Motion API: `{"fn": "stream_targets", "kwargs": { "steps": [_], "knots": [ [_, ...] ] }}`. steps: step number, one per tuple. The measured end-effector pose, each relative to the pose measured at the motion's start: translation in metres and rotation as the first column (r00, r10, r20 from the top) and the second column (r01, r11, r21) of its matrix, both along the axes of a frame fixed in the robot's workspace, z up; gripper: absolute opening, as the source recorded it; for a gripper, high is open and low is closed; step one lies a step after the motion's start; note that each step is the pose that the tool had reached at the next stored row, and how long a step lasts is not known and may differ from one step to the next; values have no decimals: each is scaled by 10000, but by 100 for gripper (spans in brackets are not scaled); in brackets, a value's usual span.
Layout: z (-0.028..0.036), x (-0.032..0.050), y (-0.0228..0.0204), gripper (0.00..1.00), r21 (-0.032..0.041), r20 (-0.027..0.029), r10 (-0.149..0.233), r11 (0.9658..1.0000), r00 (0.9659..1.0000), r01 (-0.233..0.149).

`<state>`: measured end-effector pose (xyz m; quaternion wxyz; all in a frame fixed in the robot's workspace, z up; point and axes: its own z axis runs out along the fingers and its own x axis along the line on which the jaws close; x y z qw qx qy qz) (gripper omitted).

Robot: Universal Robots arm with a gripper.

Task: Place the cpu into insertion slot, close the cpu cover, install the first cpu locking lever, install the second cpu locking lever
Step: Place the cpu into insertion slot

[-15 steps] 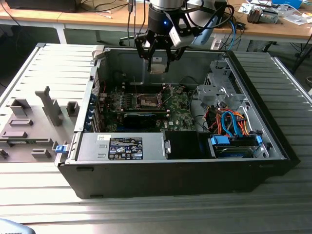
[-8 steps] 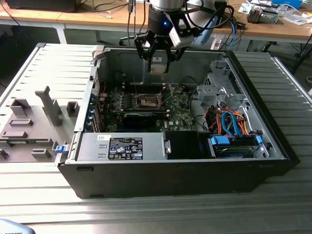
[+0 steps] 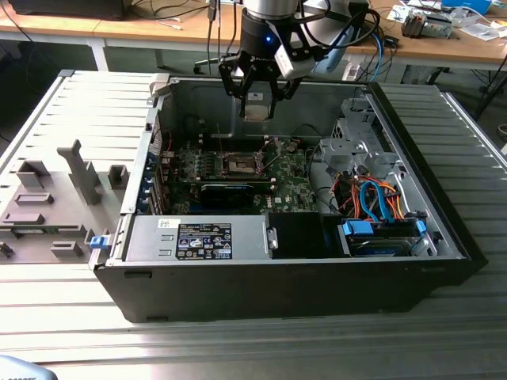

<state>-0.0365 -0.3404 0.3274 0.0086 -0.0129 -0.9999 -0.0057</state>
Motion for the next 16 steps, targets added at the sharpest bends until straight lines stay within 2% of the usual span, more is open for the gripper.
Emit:
{"fn": "stream_targets", "kwargs": {
  "steps": [16],
  "knots": [
    [-36,0,0,55,0,-1,0,10000,10000,0]
  ]
}}
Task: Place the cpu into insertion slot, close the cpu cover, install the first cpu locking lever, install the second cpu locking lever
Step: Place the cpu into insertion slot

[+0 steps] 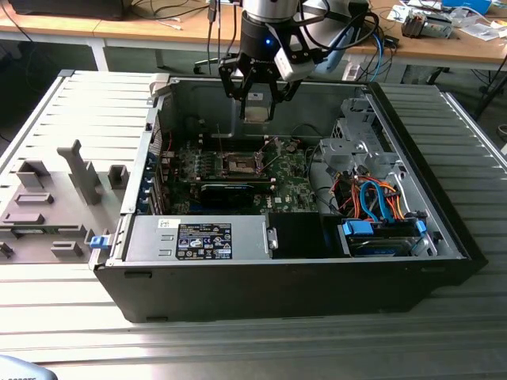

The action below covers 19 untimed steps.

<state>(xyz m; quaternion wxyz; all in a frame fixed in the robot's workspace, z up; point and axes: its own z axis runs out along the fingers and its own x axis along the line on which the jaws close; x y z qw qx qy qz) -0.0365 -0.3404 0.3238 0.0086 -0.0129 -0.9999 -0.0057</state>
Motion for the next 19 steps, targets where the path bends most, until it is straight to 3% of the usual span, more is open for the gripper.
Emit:
{"fn": "stream_targets", "kwargs": {
  "steps": [19],
  "knots": [
    [-24,0,0,55,-6,0,-80,10000,10000,80]
  ]
}}
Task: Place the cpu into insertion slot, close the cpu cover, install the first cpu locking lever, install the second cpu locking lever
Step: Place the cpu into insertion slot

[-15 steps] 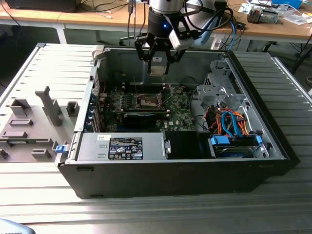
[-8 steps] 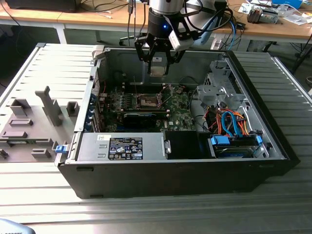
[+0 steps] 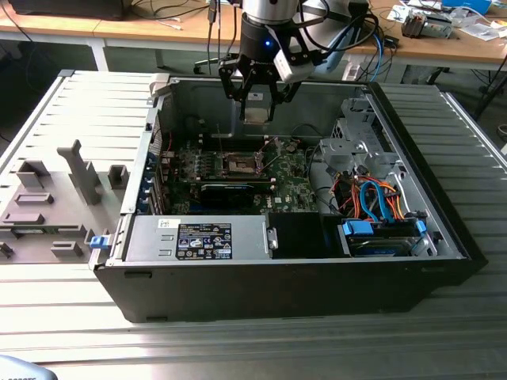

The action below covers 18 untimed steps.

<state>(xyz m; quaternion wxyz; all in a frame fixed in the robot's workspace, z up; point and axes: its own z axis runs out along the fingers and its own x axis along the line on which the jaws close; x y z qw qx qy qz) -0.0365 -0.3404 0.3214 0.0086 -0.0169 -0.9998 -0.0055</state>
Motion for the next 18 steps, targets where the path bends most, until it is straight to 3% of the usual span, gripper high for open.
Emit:
{"fn": "stream_targets", "kwargs": {
  "steps": [18],
  "knots": [
    [-23,0,0,55,-13,0,-206,9998,9998,206]
  ]
}}
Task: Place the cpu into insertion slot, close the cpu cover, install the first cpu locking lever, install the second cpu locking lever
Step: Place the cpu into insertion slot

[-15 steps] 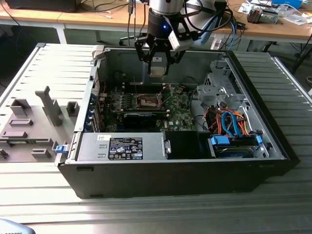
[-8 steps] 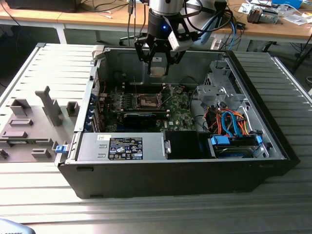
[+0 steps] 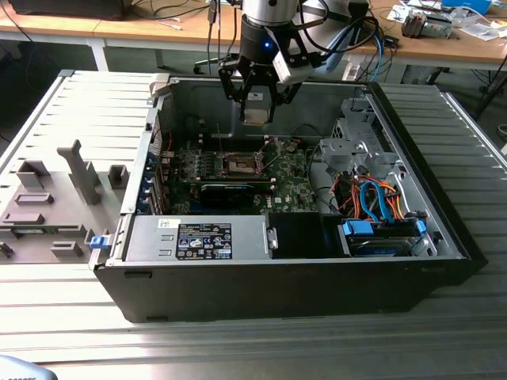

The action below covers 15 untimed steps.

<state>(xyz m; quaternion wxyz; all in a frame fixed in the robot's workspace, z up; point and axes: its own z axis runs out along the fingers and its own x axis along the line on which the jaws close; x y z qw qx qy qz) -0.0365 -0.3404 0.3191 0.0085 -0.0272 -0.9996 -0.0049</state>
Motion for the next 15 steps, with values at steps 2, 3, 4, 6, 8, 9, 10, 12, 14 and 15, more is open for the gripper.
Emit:
{"fn": "stream_targets", "kwargs": {
  "steps": [2,3,4,6,8,9,10,12,14,15],
  "knots": [
    [-3,0,0,55,0,0,-17,10000,10000,17],
    [-4,0,0,55,1,0,-22,10000,10000,22],
    [-5,0,0,55,1,0,-26,10000,10000,26],
    [-8,0,0,55,1,0,-42,10000,10000,42],
    [-11,0,0,55,0,0,-52,10000,10000,52],
    [-12,0,0,55,1,0,-55,10000,10000,55],
    [-13,0,0,55,0,0,-61,10000,10000,61],
    [-16,0,0,55,1,0,-68,10000,10000,68],
    [-20,0,0,55,1,0,-77,10000,10000,77],
    [-23,0,0,55,1,0,-81,10000,10000,81]
  ]
}}
